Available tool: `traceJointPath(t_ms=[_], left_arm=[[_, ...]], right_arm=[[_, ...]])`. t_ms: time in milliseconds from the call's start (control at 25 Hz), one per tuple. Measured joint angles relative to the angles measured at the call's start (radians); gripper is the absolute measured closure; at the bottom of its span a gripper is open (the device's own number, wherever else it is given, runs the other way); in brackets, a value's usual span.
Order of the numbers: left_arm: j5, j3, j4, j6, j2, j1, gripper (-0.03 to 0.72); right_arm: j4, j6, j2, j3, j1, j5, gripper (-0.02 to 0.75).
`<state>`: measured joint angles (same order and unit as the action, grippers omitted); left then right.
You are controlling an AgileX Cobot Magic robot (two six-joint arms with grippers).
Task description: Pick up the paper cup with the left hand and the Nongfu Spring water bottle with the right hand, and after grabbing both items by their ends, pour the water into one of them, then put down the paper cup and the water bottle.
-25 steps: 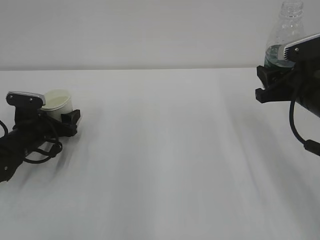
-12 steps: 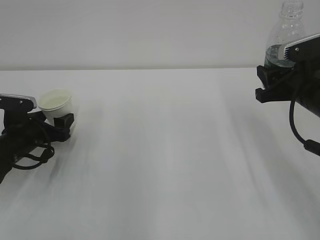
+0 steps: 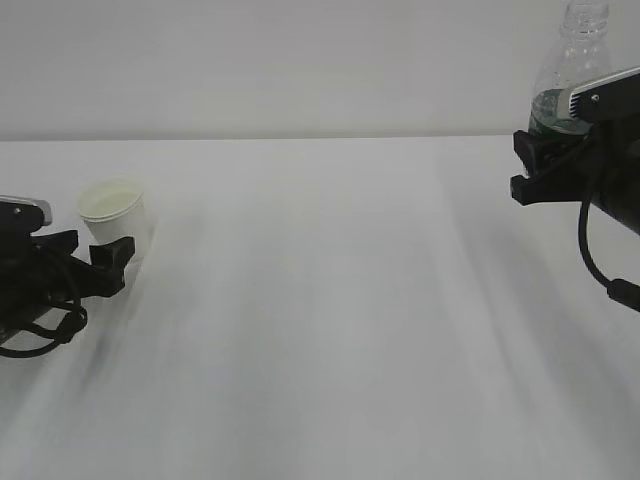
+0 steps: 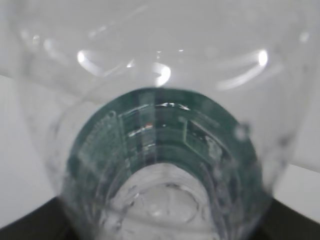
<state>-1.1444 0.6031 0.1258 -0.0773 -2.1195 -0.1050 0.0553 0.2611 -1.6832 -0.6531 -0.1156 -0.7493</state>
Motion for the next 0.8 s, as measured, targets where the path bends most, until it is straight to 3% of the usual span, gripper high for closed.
traceJointPath(t_ms=[800], left_arm=[[0.000, -0.138, -0.001, 0.000, 0.265, 0.000, 0.101]], right_arm=[[-0.026, -0.025, 0.000, 0.000, 0.000, 0.000, 0.309]])
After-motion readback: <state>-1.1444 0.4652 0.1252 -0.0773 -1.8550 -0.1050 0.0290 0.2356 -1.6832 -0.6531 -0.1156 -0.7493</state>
